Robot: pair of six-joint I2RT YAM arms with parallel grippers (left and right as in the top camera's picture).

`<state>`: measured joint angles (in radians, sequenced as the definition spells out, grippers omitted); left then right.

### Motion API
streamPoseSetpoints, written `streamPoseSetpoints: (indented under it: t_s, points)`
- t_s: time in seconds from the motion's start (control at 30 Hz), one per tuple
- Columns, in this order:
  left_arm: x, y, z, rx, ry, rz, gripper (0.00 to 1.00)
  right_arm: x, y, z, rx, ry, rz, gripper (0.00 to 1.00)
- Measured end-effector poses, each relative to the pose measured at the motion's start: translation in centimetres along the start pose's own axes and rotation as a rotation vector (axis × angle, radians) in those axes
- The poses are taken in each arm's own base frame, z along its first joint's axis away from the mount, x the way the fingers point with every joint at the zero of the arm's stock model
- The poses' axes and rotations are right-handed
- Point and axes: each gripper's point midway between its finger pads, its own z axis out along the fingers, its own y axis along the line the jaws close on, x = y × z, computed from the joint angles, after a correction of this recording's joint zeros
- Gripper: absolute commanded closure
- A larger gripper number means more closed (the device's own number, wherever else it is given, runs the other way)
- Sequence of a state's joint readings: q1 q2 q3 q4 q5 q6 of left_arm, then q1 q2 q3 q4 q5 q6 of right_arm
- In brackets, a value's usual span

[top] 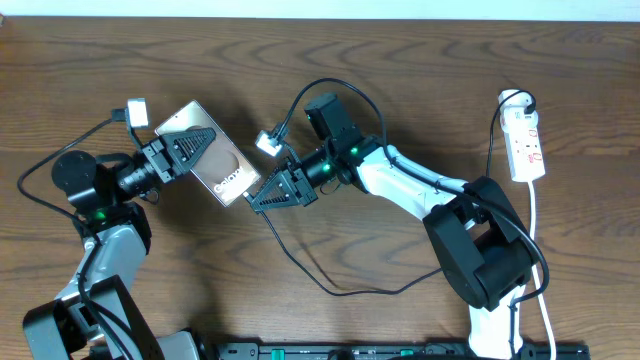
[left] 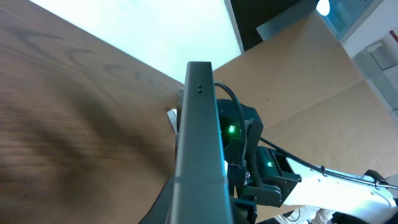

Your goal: Plug charger to phone and switch on socket

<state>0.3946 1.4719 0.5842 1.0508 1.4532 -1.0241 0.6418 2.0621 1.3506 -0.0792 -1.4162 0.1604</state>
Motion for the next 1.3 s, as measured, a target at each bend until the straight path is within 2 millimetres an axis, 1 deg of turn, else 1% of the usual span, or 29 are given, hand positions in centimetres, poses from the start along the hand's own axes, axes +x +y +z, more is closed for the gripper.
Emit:
streamPoseSetpoints:
  t_s: [1.03,1.17,1.3]
  points:
    - [0.04,-0.03,0.0,0.001,0.002,0.004,0.93,-0.01,-0.02,0.01,-0.003,0.0,0.064,0.99]
    - [-0.03,0.0,-0.03,0.0,-0.001,0.005,0.93,-0.16,-0.03,0.01,-0.002,-0.004,0.07,0.99]
    - [-0.11,-0.01,-0.07,-0.001,-0.003,0.006,0.93,-0.73,-0.05,0.03,-0.005,-0.014,0.052,0.99]
